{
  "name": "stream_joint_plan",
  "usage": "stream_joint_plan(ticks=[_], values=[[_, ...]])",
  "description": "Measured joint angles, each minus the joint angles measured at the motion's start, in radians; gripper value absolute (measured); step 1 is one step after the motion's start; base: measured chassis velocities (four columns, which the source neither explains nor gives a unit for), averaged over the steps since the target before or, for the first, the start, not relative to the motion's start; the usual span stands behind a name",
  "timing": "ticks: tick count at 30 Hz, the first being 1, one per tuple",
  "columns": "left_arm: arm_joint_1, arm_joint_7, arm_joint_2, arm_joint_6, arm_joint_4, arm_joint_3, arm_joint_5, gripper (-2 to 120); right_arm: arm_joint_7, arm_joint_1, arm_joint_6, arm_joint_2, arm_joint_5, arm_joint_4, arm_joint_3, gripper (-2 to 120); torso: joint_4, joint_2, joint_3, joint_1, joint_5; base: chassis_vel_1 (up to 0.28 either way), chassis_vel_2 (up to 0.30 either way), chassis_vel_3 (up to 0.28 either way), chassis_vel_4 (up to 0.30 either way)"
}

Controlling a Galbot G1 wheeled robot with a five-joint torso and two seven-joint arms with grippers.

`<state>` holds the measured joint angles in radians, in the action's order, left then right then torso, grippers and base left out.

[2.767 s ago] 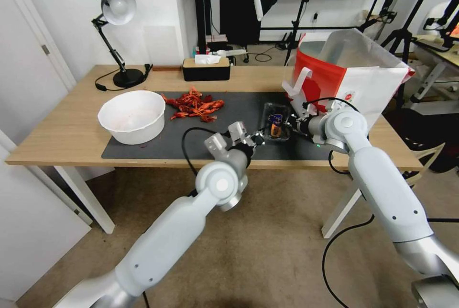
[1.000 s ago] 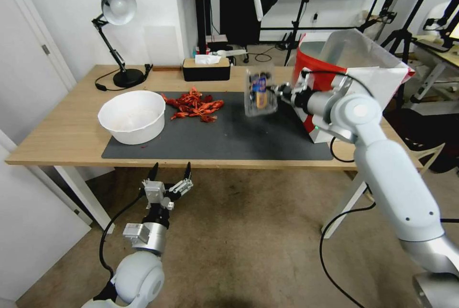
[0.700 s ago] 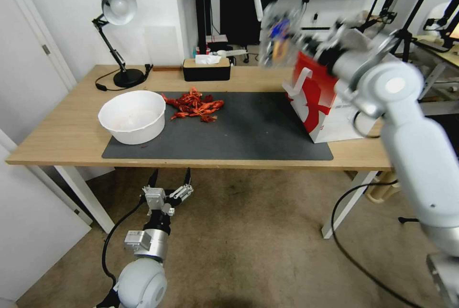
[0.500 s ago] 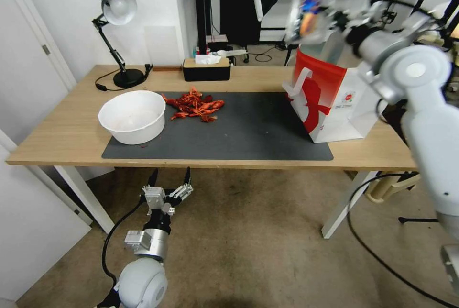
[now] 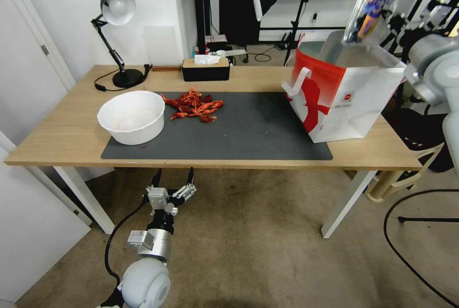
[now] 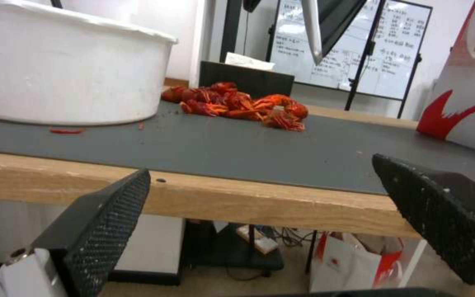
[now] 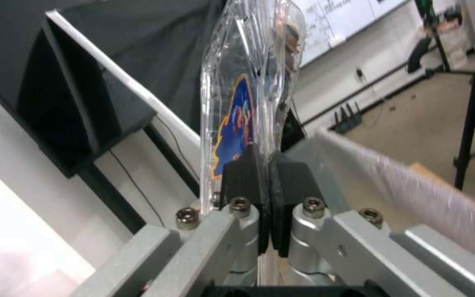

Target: Close the takeout container lid, then place the container into the takeout bag.

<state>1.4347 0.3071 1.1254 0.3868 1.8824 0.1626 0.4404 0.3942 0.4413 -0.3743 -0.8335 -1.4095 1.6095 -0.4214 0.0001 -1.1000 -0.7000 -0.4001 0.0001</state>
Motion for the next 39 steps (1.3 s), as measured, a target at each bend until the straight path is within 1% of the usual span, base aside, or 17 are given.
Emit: stream_joint_plan(ticks=[2, 3, 5, 6, 10, 12, 14, 17, 18, 20, 21, 24, 26, 28, 33, 37, 39], values=[[0.0, 0.002, 0.001, 0.001, 0.003, 0.0, 0.002, 100, 0.018, 0.01, -0.012, -0.012, -0.021, 0.002, -0.003, 14, 0.0002, 0.0, 0.0, 0.0, -0.0002, 0.0, 0.0, 0.0, 0.0], [0.0, 0.002, 0.001, 0.001, 0.003, 0.0, 0.002, 100, 0.018, 0.01, -0.012, -0.012, -0.021, 0.002, -0.003, 14, 0.0002, 0.0, 0.0, 0.0, -0.0002, 0.0, 0.0, 0.0, 0.0], [0.001, 0.002, 0.001, -0.001, 0.01, 0.0, 0.013, 100, 0.027, 0.014, -0.017, -0.019, -0.027, 0.003, -0.003, 21, 0.0001, 0.0, 0.0, 0.0, -0.0003, 0.0, 0.0, 0.0, 0.0], [0.003, 0.002, 0.001, -0.007, 0.019, 0.001, 0.026, 100, 0.034, 0.019, -0.021, -0.023, -0.028, 0.003, -0.003, 29, 0.0001, 0.0, 0.0, 0.0, -0.0003, 0.0, 0.0, 0.0, 0.0], [0.005, 0.001, 0.001, -0.011, 0.023, 0.002, 0.031, 100, 0.042, 0.026, -0.027, -0.028, -0.028, 0.008, -0.001, 37, 0.0, 0.0, 0.0, 0.0, -0.0001, 0.0, 0.0, 0.0, 0.0], [0.005, 0.001, -0.001, -0.013, 0.026, 0.004, 0.032, 100, 0.044, 0.036, -0.029, -0.031, -0.028, 0.017, 0.002, 48, 0.0, 0.0, 0.0, 0.0, -0.0002, 0.0, 0.0, 0.0, 0.0], [0.005, 0.001, -0.001, -0.013, 0.027, 0.005, 0.033, 100, 0.043, 0.039, -0.028, -0.032, -0.028, 0.022, 0.003, 50, 0.0, 0.0, 0.0, 0.0, -0.0001, 0.0, 0.0, 0.0, 0.0], [0.005, -0.003, -0.002, -0.015, 0.035, 0.006, 0.036, 100, 0.022, 0.053, -0.012, -0.024, -0.028, 0.067, 0.008, 68, 0.0, 0.0, 0.0, 0.0, -0.0001, 0.0, 0.0, 0.0, 0.0], [0.005, -0.003, -0.002, -0.015, 0.035, 0.006, 0.036, 100, 0.022, 0.053, -0.012, -0.024, -0.028, 0.067, 0.008, 68, 0.0, 0.0, 0.0, 0.0, -0.0001, 0.0, 0.0, 0.0, 0.0], [0.005, -0.005, 0.0, -0.022, 0.036, 0.007, 0.033, 100, 0.001, 0.067, 0.003, -0.009, -0.021, 0.108, 0.018, 78, -0.0001, 0.0, 0.0, 0.0, -0.0002, 0.0, 0.0, 0.0, 0.0], [0.005, -0.005, 0.0, -0.022, 0.036, 0.007, 0.033, 100, 0.001, 0.067, 0.003, -0.009, -0.021, 0.108, 0.018, 78, -0.0001, 0.0, 0.0, 0.0, -0.0002, 0.0, 0.0, 0.0, 0.0], [0.003, -0.005, 0.006, -0.032, 0.036, 0.005, 0.028, 100, -0.046, 0.089, 0.018, 0.011, 0.02, 0.175, 0.041, 92, 0.0, 0.0, 0.0, 0.0, -0.0004, 0.0, 0.0, 0.0, 0.0], [0.003, -0.005, 0.009, -0.032, 0.036, 0.005, 0.027, 100, -0.066, 0.098, 0.021, 0.017, 0.04, 0.194, 0.048, 96, 0.0, 0.0, 0.0, 0.0, -0.0002, 0.0, 0.0, 0.0, 0.0], [0.002, 0.003, 0.019, -0.033, 0.04, 0.005, 0.024, 100, -0.132, 0.134, 0.042, 0.04, 0.102, 0.26, 0.07, 100, 0.0, 0.0, 0.0, 0.0, -0.0003, 0.0, 0.0, 0.0, 0.0], [0.003, 0.014, 0.024, -0.035, 0.043, 0.012, 0.007, 100, -0.188, 0.191, 0.07, 0.065, 0.191, 0.345, 0.086, 100, 0.0, 0.0, 0.0, 0.0, -0.0004, 0.0, 0.0, 0.0, 0.0], [0.012, 0.021, 0.024, -0.038, 0.052, 0.019, -0.002, 100, -0.219, 0.277, 0.093, 0.088, 0.28, 0.412, 0.087, 100, 0.0, 0.0, 0.0, 0.0, -0.0001, 0.0, 0.0, 0.0, 0.0], [0.017, 0.026, 0.025, -0.039, 0.057, 0.024, -0.013, 100, -0.228, 0.368, 0.129, 0.103, 0.334, 0.449, 0.071, 100, -0.0001, 0.0, 0.0, 0.0, -0.0002, 0.0, 0.0, 0.0, 0.0]])
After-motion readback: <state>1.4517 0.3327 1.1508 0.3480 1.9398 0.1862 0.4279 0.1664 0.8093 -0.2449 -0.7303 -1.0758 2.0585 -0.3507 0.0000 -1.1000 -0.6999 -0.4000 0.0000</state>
